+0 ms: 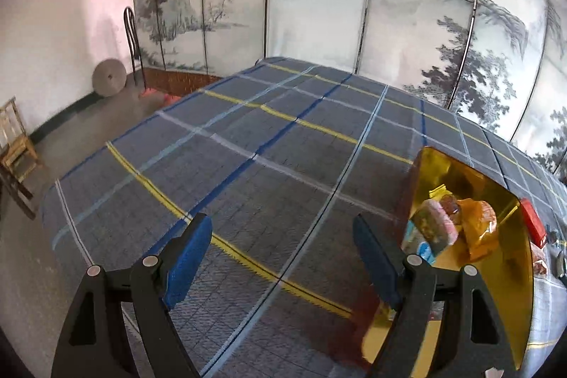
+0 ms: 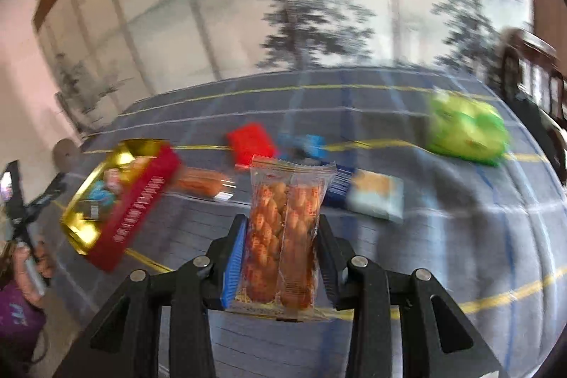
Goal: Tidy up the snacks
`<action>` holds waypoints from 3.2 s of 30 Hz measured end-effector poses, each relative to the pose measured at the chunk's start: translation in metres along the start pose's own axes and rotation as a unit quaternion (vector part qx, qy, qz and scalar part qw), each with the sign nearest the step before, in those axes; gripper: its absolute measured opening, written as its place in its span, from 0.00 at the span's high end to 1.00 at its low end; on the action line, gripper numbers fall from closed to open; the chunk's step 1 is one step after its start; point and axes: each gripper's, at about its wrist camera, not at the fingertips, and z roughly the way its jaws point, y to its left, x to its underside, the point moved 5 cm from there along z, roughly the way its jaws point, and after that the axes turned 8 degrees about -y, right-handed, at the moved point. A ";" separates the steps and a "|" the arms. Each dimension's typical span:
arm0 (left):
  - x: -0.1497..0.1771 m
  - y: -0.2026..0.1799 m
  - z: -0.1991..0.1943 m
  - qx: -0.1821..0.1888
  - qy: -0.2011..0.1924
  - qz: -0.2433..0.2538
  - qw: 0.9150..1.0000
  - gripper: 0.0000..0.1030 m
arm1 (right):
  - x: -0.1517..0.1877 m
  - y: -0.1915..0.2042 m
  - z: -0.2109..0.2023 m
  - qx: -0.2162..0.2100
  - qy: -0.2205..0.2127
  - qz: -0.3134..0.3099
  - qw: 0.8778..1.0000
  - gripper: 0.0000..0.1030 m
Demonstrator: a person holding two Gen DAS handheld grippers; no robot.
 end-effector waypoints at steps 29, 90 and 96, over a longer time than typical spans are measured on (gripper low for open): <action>0.009 0.020 0.017 -0.037 -0.002 -0.037 0.999 0.15 | 0.012 0.236 0.156 -0.192 0.135 -0.123 0.964 0.62; -0.050 -0.222 -0.061 0.231 0.136 0.063 0.961 0.03 | 0.020 -0.248 -0.006 0.161 0.081 0.061 0.982 0.61; -0.039 -0.341 -0.026 0.258 0.214 0.100 0.937 0.03 | 0.034 -0.242 0.016 0.153 0.080 0.054 0.984 0.61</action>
